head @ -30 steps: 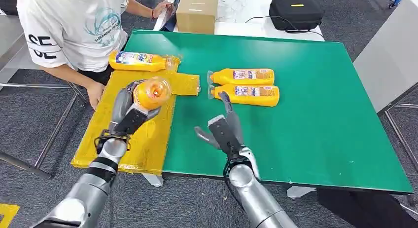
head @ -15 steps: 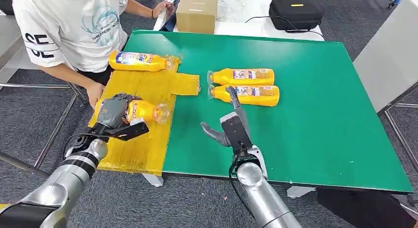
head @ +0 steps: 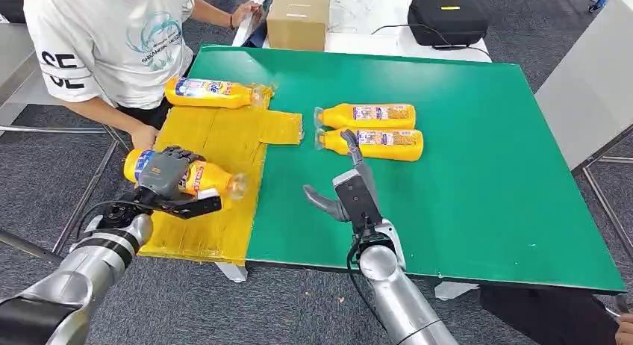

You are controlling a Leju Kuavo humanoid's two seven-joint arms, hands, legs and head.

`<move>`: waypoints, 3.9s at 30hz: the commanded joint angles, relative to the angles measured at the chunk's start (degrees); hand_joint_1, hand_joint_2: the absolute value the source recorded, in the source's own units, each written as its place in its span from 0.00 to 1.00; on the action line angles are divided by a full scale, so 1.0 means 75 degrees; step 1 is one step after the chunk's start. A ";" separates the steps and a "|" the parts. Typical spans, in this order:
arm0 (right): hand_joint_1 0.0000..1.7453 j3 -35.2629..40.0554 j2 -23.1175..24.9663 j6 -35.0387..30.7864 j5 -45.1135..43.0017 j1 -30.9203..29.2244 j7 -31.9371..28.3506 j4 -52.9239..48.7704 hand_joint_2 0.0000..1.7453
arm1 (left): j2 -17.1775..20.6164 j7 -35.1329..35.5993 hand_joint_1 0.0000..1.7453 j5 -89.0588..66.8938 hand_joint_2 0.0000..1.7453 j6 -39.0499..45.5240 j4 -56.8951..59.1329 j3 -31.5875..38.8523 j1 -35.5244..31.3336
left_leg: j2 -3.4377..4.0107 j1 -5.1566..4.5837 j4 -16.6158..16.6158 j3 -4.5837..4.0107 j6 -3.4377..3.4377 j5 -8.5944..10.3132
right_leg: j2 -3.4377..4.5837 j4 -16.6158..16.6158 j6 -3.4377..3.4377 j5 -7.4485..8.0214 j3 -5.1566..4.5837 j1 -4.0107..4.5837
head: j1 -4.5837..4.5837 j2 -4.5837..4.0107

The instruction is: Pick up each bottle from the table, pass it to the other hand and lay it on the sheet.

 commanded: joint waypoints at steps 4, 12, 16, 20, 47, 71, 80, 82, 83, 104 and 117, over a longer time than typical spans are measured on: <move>0.00 0.0191 -0.0037 0.0121 0.0062 -0.0334 0.0080 0.0317 1.00 | -0.0182 0.0621 1.00 -0.0963 1.00 -0.0473 0.0977 -0.1393 -0.0736 | -0.0010 0.0006 0.0007 0.0023 -0.0005 -0.0013 | -0.0010 0.0007 -0.0008 -0.0016 0.0027 0.0006 | 0.0000 0.0000; 0.00 0.0229 -0.0068 0.0190 0.0128 -0.0376 0.0127 0.0399 1.00 | -0.0293 0.0657 1.00 -0.1126 1.00 -0.0477 0.0995 -0.1564 -0.0560 | -0.0006 0.0000 -0.0002 0.0017 -0.0003 -0.0005 | -0.0005 -0.0001 -0.0005 -0.0008 0.0018 0.0000 | 0.0000 0.0000; 0.00 0.0243 -0.0085 0.0207 0.0162 -0.0374 0.0144 0.0408 1.00 | -0.0310 0.0657 1.00 -0.1067 1.00 -0.0404 0.1004 -0.1511 -0.0503 | -0.0006 0.0001 0.0001 0.0036 -0.0006 -0.0014 | -0.0004 0.0002 -0.0008 -0.0016 0.0038 0.0001 | -0.0003 0.0000; 0.00 0.0255 -0.0090 0.0251 0.0184 -0.0388 0.0164 0.0433 1.00 | -0.0322 0.0624 0.29 -0.1019 1.00 -0.0269 0.0983 -0.1461 -0.0462 | -0.0005 0.0001 -0.0001 0.0031 -0.0004 -0.0010 | -0.0003 0.0001 -0.0007 -0.0013 0.0032 0.0000 | -0.0003 0.0000; 0.00 0.0198 -0.0182 0.0168 0.0204 -0.0360 0.0197 0.0394 1.00 | -0.0354 -0.0747 0.00 0.0228 1.00 -0.0580 0.0730 -0.0671 -0.0202 | -0.0005 -0.0002 -0.0003 0.0035 -0.0005 -0.0007 | 0.0004 0.0000 -0.0007 -0.0011 0.0039 -0.0003 | 0.0000 0.0000; 0.00 -0.0098 -0.0363 -0.0137 0.0323 -0.0180 0.0233 0.0373 1.00 | -0.1044 -0.2095 0.00 0.8299 1.00 -0.4242 -0.3867 0.1705 0.2295 | -0.0009 0.0000 -0.0002 0.0011 -0.0009 -0.0002 | -0.0009 -0.0006 -0.0006 -0.0010 0.0010 0.0000 | 0.0000 0.0000; 0.00 -0.0274 -0.0585 -0.0717 0.1386 0.0081 0.1078 0.0443 1.00 | -0.2395 -0.1609 0.00 0.8130 1.00 -0.4505 -0.3002 0.2471 0.1876 | -0.0031 -0.0003 -0.0007 0.0016 -0.0007 0.0002 | -0.0031 -0.0010 -0.0002 -0.0012 0.0023 -0.0003 | -0.0003 0.0000; 0.00 -0.0281 -0.0608 -0.0696 0.1487 0.0120 0.1186 0.0513 1.00 | -0.2435 -0.1467 0.00 0.8032 1.00 -0.4480 -0.2987 0.2364 0.1862 | -0.0041 -0.0002 -0.0005 0.0035 -0.0008 -0.0008 | -0.0040 -0.0010 -0.0005 -0.0024 0.0048 -0.0001 | 0.0000 0.0000; 0.00 -0.0286 -0.0613 -0.0692 0.1489 0.0131 0.1185 0.0522 1.00 | -0.2450 -0.1460 0.00 0.8025 1.00 -0.4467 -0.2987 0.2354 0.1863 | -0.0033 -0.0002 -0.0006 0.0028 -0.0008 -0.0005 | -0.0032 -0.0011 -0.0005 -0.0018 0.0037 0.0000 | 0.0000 0.0000; 0.00 -0.0138 -0.1450 0.0467 0.4633 0.0412 0.3339 0.1722 1.00 | -0.2642 -0.0632 0.00 0.8038 1.00 -0.4400 -0.3305 0.1790 0.2052 | -0.0016 -0.0004 -0.0007 0.0022 -0.0008 -0.0010 | -0.0014 -0.0014 -0.0006 -0.0014 0.0030 -0.0001 | -0.0006 0.0000; 0.00 0.0275 -0.1716 0.0870 0.5731 -0.0038 0.4049 0.2164 1.00 | -0.2621 -0.0604 0.00 0.8086 1.00 -0.4540 -0.3422 0.1889 0.2148 | -0.0021 -0.0003 -0.0006 0.0028 -0.0004 -0.0003 | -0.0011 -0.0017 -0.0005 -0.0006 0.0042 -0.0001 | -0.0003 0.0000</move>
